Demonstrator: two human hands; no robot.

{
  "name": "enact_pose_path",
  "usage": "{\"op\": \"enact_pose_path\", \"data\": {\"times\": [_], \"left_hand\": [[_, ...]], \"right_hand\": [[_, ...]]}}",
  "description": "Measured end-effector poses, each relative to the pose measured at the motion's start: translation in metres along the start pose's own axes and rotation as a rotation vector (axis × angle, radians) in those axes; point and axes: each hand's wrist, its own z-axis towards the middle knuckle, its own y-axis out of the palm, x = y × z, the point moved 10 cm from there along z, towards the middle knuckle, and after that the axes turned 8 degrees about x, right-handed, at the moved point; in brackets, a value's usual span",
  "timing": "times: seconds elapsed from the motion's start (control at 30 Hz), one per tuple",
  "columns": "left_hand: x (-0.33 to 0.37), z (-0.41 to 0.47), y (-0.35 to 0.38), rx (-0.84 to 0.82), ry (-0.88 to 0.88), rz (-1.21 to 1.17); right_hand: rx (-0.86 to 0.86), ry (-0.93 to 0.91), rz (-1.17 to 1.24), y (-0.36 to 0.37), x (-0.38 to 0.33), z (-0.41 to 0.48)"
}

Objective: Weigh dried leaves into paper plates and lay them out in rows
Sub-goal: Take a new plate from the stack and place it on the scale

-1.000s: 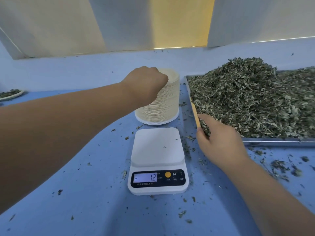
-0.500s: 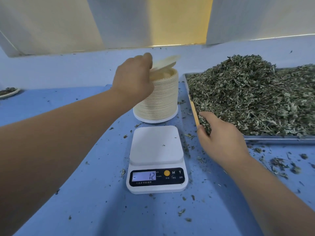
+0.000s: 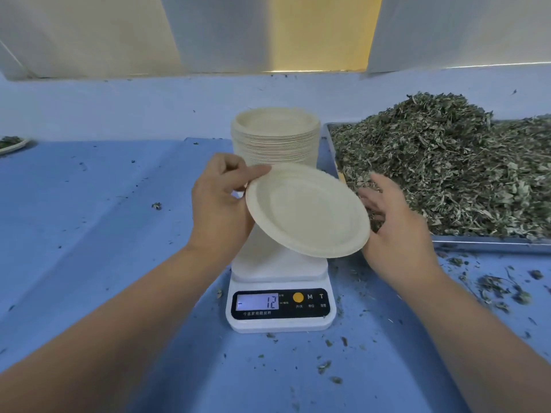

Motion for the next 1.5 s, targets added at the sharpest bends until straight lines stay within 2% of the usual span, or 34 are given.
{"op": "enact_pose_path", "data": {"times": [0.2,0.33,0.4,0.6,0.77,0.9,1.07,1.2,1.37,1.5], "left_hand": [[-0.03,-0.024,-0.018,-0.062,-0.102,0.104],[-0.028,-0.022,-0.022,-0.103,0.01,0.177],[-0.031,-0.02,-0.022,-0.11,-0.001,0.159],[-0.069,-0.027,-0.017,-0.173,-0.273,0.108],[-0.112,-0.029,-0.042,-0.176,-0.409,0.488],[-0.125,-0.03,-0.058,-0.074,-0.542,0.421],[-0.123,-0.034,-0.046,-0.146,-0.527,0.433],[-0.122,-0.035,-0.04,-0.177,-0.518,0.419],[-0.13,-0.037,-0.047,-0.096,-0.617,0.278],[-0.129,-0.04,-0.051,0.012,-0.687,0.104]], "right_hand": [[-0.068,-0.191,-0.054,0.013,-0.03,-0.008],[-0.159,-0.347,-0.228,0.029,-0.046,-0.01],[-0.161,-0.402,-0.313,0.033,-0.052,-0.012],[-0.129,-0.336,-0.417,0.038,-0.042,-0.009],[-0.14,-0.385,-0.502,0.047,-0.044,-0.014],[-0.204,-0.317,-0.383,0.037,-0.036,-0.012],[-0.15,-0.261,-0.322,0.015,-0.027,-0.008],[-0.138,-0.216,-0.433,0.015,-0.017,-0.006],[-0.178,-0.222,-0.641,0.025,-0.008,-0.009],[-0.17,-0.222,-0.663,0.024,-0.007,-0.007]]}}
